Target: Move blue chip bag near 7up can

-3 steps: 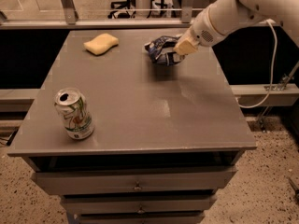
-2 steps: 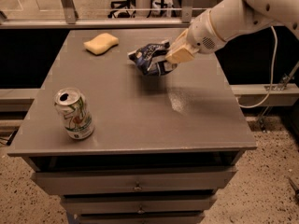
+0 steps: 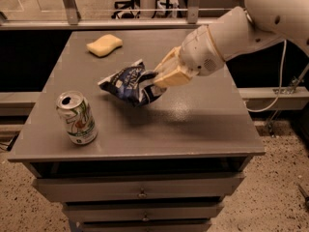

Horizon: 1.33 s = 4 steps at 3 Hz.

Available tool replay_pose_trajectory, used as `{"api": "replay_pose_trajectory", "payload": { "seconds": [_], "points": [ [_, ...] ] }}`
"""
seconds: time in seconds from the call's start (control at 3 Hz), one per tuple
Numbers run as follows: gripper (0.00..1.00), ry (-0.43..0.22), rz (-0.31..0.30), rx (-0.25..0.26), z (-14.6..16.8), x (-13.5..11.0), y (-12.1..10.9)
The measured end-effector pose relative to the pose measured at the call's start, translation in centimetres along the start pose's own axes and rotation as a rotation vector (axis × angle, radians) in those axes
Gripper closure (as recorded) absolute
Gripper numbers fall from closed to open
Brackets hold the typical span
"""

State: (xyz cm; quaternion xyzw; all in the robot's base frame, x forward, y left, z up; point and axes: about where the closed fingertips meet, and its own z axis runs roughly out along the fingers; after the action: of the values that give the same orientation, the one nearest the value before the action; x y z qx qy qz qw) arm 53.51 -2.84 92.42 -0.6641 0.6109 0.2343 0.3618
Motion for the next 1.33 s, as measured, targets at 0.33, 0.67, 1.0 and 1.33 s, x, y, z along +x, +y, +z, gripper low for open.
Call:
{"api": "replay_pose_trajectory", "payload": {
  "seconds": [0.33, 0.67, 1.0, 1.33],
  "points": [
    [1.0, -0.039, -0.052, -0.069, 1.6, -1.2, 2.7],
    [0.86, -0.053, -0.071, -0.117, 3.8, -1.6, 4.4],
    [0.63, -0.043, -0.074, -0.143, 5.3, -1.4, 5.3],
    [0.39, -0.033, -0.076, -0.154, 5.9, -1.1, 5.8]
  ]
}}
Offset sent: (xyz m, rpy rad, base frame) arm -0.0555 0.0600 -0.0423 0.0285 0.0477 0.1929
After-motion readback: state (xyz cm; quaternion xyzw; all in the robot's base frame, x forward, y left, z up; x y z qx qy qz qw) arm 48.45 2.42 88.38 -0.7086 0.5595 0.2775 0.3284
